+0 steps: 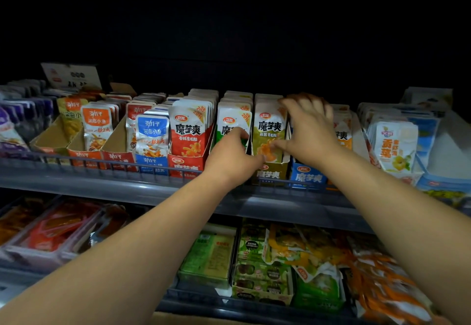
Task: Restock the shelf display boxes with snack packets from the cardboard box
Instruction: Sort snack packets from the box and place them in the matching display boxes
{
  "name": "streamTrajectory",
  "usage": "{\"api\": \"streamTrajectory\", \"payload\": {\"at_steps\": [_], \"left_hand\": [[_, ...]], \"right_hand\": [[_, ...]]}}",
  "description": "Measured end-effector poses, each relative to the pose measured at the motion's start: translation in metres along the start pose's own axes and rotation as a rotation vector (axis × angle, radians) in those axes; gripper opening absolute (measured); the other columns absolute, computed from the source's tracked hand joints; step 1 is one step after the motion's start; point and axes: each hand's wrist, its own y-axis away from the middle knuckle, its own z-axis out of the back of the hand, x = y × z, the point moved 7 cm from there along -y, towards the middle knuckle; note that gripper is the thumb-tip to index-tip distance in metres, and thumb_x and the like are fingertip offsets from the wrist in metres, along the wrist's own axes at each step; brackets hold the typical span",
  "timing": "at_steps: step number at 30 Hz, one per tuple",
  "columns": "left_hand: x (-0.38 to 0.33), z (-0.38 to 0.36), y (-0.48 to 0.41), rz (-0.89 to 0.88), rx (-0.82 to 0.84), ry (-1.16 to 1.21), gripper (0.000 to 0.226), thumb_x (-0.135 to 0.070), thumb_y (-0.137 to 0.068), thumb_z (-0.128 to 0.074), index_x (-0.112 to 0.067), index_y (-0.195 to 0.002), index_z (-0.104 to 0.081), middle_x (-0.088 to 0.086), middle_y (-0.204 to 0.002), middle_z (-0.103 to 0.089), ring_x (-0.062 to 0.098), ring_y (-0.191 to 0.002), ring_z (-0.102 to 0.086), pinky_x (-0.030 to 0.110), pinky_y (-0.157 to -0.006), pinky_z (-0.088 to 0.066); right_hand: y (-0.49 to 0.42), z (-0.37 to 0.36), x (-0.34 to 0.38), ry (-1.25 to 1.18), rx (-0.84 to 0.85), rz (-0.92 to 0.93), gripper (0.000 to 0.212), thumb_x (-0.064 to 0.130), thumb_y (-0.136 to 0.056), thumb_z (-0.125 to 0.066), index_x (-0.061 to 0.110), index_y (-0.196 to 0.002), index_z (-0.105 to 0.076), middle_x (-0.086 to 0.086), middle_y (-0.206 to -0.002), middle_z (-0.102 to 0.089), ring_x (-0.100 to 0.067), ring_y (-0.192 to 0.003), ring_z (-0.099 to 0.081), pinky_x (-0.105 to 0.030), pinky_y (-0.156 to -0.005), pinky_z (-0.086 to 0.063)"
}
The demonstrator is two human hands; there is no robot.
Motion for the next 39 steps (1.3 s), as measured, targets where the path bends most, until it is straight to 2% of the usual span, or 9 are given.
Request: {"api": "streamTrajectory", "payload": {"at_steps": [3,9,12,15,21,28,34,37,39], "left_hand": [[-0.003,0.005,0.004,-0.056,-0.056,-0.013,0.059,-0.04,-0.09,-0.075,-0.019,-0.139,-0.049,0.0,-0.111,-0.06,0.019,-0.095,-0.061,0.037,-0.08,-0.056],[-0.008,0.037,0.035,-0.19,-0.212,-0.007,0.036,-0.032,-0.096,-0.067,-0.019,-0.129,-0.06,-0.001,-0.115,-0.06,0.012,-0.099,-0.059,0.034,-0.089,-0.054],[0.012,0.054,0.064,-0.18,-0.246,0.017,0.022,-0.03,-0.095,-0.068,-0.02,-0.115,-0.064,-0.002,-0.099,-0.064,0.009,-0.086,-0.061,0.038,-0.081,-0.056],[0.056,0.062,0.104,-0.112,-0.243,-0.032,0.015,-0.031,-0.095,-0.068,-0.021,-0.106,-0.065,-0.002,-0.089,-0.065,0.014,-0.079,-0.062,0.038,-0.076,-0.055],[0.187,0.038,0.192,0.086,-0.086,-0.315,0.023,-0.034,-0.094,-0.066,-0.019,-0.113,-0.067,0.0,-0.096,-0.067,0.022,-0.085,-0.066,0.041,-0.077,-0.057],[0.316,-0.036,0.282,0.385,0.439,-0.575,0.025,-0.043,-0.098,-0.054,-0.025,-0.112,-0.062,0.004,-0.107,-0.068,0.03,-0.098,-0.066,0.038,-0.079,-0.053],[0.379,-0.093,0.328,0.558,0.68,-0.517,0.023,-0.037,-0.098,-0.054,-0.023,-0.116,-0.061,0.004,-0.108,-0.066,0.023,-0.092,-0.065,0.043,-0.083,-0.059],[0.395,-0.114,0.338,0.613,0.716,-0.487,0.021,-0.036,-0.102,-0.054,-0.022,-0.115,-0.059,0.005,-0.11,-0.065,0.021,-0.091,-0.063,0.041,-0.081,-0.059],[0.404,-0.124,0.342,0.631,0.708,-0.444,0.027,-0.034,-0.102,-0.055,-0.022,-0.126,-0.058,0.006,-0.121,-0.063,0.023,-0.102,-0.064,0.039,-0.087,-0.057]], "right_hand": [[0.017,0.014,-0.004,-0.084,-0.046,-0.002,0.076,0.05,-0.079,-0.077,0.025,-0.144,-0.046,-0.002,-0.144,-0.047,-0.027,-0.137,-0.034,-0.046,-0.112,-0.026],[0.087,0.032,0.015,-0.306,-0.022,0.066,0.039,0.035,-0.092,-0.066,0.02,-0.128,-0.06,0.005,-0.117,-0.057,-0.018,-0.115,-0.052,-0.039,-0.098,-0.046],[0.133,0.021,0.042,-0.425,0.084,0.138,0.034,0.034,-0.094,-0.065,0.02,-0.125,-0.061,0.013,-0.102,-0.052,-0.011,-0.096,-0.055,-0.031,-0.08,-0.048],[0.185,-0.019,0.073,-0.466,0.263,0.165,0.034,0.037,-0.094,-0.065,0.023,-0.125,-0.061,0.011,-0.102,-0.059,-0.012,-0.09,-0.059,-0.032,-0.076,-0.052],[0.301,-0.142,0.123,-0.38,0.701,0.184,0.04,0.043,-0.098,-0.053,0.028,-0.135,-0.054,0.005,-0.127,-0.06,-0.018,-0.117,-0.056,-0.035,-0.09,-0.05],[0.426,-0.262,0.128,-0.307,1.104,0.032,0.037,0.036,-0.099,-0.053,0.023,-0.134,-0.055,-0.005,-0.128,-0.061,-0.026,-0.116,-0.056,-0.038,-0.09,-0.051],[0.478,-0.316,0.128,-0.287,1.265,-0.153,0.049,0.038,-0.097,-0.059,0.021,-0.143,-0.051,-0.007,-0.14,-0.057,-0.029,-0.125,-0.053,-0.038,-0.1,-0.047],[0.486,-0.335,0.136,-0.287,1.273,-0.168,0.057,0.042,-0.1,-0.054,0.02,-0.151,-0.041,-0.006,-0.157,-0.038,-0.03,-0.143,-0.034,-0.038,-0.114,-0.035],[0.484,-0.347,0.146,-0.318,1.253,-0.159,0.061,0.045,-0.1,-0.051,0.022,-0.154,-0.035,-0.002,-0.164,-0.023,-0.029,-0.15,-0.019,-0.039,-0.12,-0.024]]}}
